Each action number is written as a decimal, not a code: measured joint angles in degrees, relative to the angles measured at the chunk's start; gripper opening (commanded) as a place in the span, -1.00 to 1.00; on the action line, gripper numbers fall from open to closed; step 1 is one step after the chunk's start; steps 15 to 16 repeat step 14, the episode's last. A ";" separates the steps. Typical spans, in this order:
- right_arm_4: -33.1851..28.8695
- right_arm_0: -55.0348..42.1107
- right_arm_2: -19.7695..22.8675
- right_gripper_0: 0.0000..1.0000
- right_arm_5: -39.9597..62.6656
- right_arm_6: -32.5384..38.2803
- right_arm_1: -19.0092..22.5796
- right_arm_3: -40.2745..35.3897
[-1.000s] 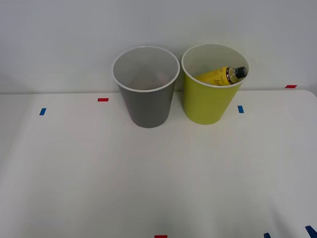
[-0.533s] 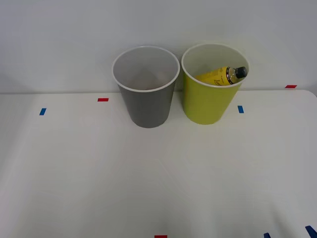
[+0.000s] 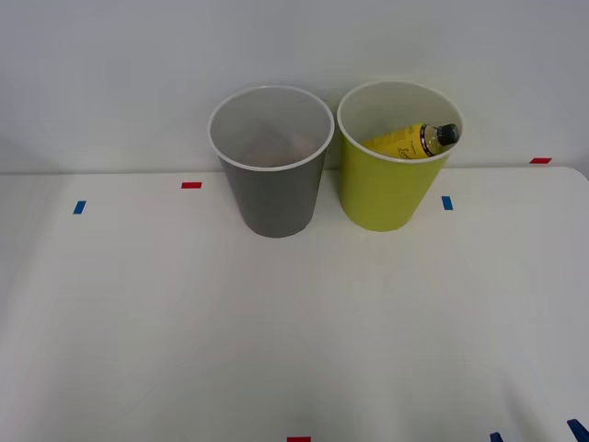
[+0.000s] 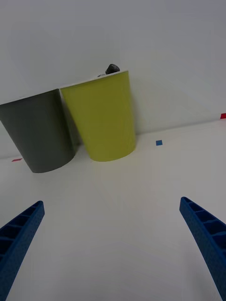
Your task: Put cans in the gray bin, plastic bottles in the light green bin
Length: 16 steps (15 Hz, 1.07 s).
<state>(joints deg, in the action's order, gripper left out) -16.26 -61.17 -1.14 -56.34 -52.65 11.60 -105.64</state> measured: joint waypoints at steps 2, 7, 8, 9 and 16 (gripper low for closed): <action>0.00 0.00 0.00 1.00 0.00 0.00 0.00 0.00; 0.00 0.00 0.00 1.00 0.00 0.00 0.00 0.00; 0.00 0.00 0.00 1.00 0.00 0.00 0.00 0.00; 0.00 0.00 0.00 1.00 0.00 0.00 0.00 0.00; 0.00 0.00 0.00 1.00 0.00 0.00 0.00 0.00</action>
